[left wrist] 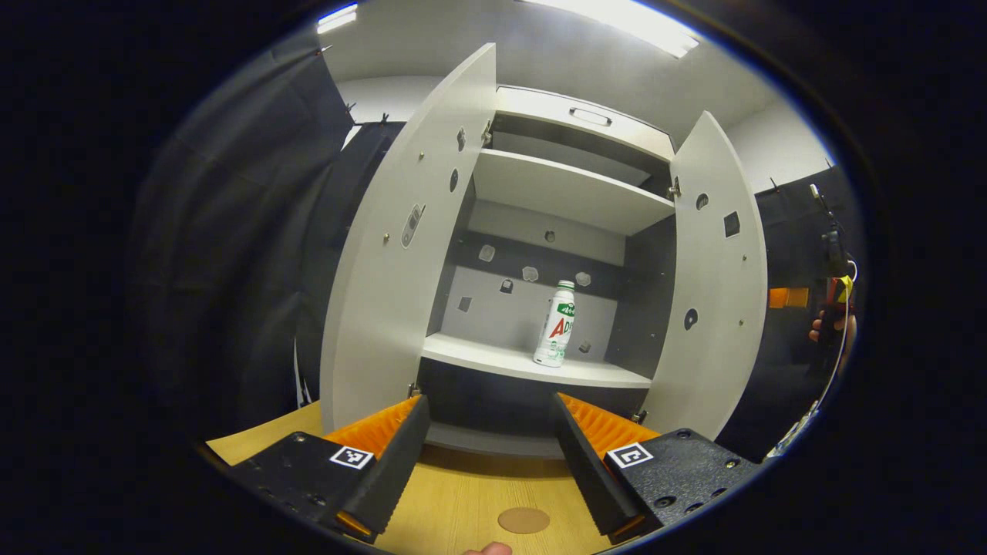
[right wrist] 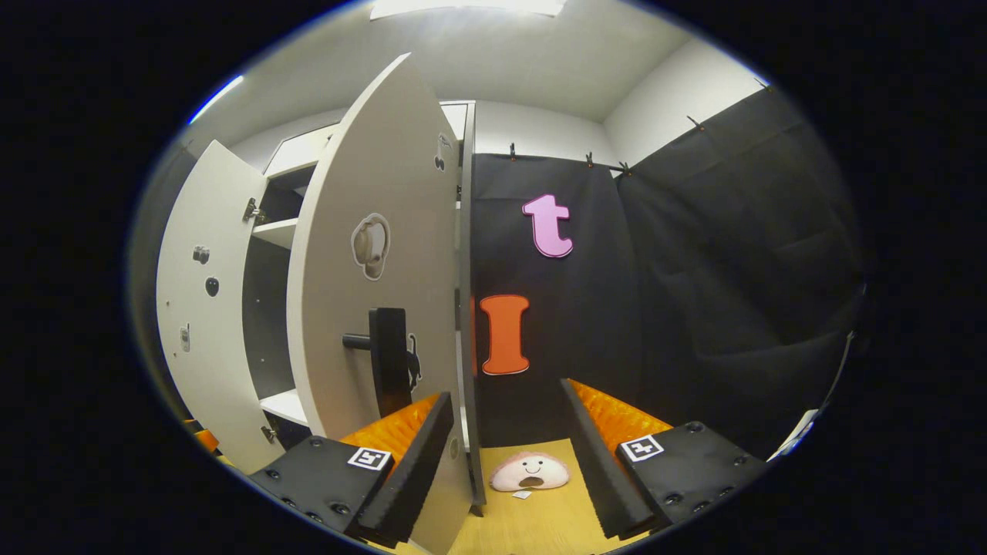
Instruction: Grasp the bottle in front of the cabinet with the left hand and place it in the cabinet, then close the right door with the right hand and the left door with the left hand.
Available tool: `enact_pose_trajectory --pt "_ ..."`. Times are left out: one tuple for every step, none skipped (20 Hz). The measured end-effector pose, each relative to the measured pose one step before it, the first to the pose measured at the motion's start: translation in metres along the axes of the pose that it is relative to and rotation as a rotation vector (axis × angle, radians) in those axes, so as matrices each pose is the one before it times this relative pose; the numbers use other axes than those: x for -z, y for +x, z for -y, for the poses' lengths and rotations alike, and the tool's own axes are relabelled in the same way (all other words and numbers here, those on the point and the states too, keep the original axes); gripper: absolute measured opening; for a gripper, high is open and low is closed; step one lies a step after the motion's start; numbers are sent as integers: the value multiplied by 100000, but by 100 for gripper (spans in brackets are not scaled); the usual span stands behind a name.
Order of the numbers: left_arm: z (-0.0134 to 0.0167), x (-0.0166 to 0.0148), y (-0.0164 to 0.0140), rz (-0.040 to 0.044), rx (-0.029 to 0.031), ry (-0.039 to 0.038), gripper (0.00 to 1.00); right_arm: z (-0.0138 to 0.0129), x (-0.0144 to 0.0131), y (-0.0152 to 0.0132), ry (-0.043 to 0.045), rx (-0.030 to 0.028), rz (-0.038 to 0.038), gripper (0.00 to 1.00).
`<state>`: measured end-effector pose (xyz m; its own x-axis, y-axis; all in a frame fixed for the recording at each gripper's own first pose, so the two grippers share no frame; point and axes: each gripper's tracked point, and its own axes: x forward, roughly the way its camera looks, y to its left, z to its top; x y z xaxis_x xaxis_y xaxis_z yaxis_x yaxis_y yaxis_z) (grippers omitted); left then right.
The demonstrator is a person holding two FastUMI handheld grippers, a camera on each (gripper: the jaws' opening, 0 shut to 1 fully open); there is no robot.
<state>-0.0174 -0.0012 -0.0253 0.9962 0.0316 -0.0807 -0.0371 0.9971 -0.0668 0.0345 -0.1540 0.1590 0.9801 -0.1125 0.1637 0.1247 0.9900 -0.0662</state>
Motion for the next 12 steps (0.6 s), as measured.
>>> enact_pose_trajectory --pt "-333 -176 -5 307 -996 234 95 -607 84 34 97 -889 -437 92" --pt "-295 -225 -16 382 -919 182 95 -594 41 82 100 -1080 -316 92" --pt "-199 -182 -5 237 -757 188 95 -559 25 82 232 -1108 -372 81" --pt "-181 -167 -239 298 -513 301 95 -571 74 126 681 -1303 21 81" --pt "-138 -169 -106 373 -538 481 95 -518 73 167 1126 -1550 -104 81" --pt "-164 -126 -95 218 -425 457 95 -515 136 105 1501 -1322 -257 92" --pt "-64 -142 -211 212 -441 236 95 -439 148 154 1124 -1161 -540 92" --pt "-175 -133 -148 307 -612 119 95 -404 84 99 603 -1030 -340 92" --pt "-256 -208 -136 544 -927 188 95 -468 -28 114 30 -853 85 92" --pt "-236 -205 -54 685 -849 258 95 -421 -19 208 -223 -812 218 92" --pt "-32 -206 -32 189 -281 367 95 -370 71 176 1 -720 216 92" --pt "-165 -30 -209 29 -289 531 95 -392 98 139 -80 -729 -23 92"
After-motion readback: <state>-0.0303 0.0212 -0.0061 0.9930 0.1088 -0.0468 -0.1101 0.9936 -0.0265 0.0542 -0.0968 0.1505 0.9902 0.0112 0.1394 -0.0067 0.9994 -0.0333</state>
